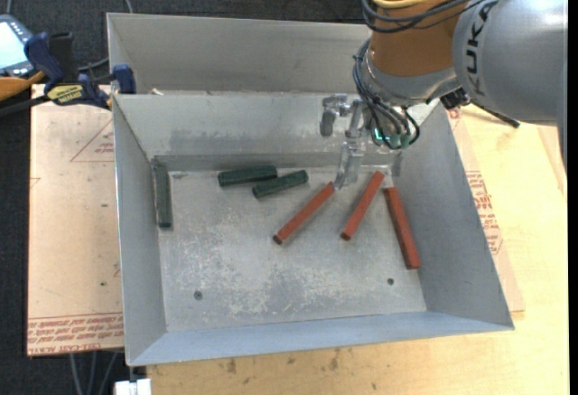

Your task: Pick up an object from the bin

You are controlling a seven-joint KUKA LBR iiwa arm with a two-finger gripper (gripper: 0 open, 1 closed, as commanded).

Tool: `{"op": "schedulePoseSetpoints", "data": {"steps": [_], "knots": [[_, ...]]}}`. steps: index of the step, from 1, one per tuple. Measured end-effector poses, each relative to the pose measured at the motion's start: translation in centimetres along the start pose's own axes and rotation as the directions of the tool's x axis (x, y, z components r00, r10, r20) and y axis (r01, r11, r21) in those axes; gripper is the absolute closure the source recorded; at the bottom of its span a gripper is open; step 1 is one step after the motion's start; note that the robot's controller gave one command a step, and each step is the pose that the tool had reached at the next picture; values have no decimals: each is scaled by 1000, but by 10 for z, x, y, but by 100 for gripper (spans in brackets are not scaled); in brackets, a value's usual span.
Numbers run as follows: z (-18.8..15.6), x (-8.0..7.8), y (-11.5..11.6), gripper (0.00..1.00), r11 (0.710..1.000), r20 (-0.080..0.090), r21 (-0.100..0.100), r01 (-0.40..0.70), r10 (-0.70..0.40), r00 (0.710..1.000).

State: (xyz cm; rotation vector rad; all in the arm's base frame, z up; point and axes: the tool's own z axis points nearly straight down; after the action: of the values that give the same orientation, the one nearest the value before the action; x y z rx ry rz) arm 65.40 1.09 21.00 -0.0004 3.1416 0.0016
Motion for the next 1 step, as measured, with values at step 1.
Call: {"op": "schedulePoseSetpoints", "data": {"steps": [1], "knots": [[-98, 28, 42, 0, 977, 10, -4, -214, 214, 977]]}}
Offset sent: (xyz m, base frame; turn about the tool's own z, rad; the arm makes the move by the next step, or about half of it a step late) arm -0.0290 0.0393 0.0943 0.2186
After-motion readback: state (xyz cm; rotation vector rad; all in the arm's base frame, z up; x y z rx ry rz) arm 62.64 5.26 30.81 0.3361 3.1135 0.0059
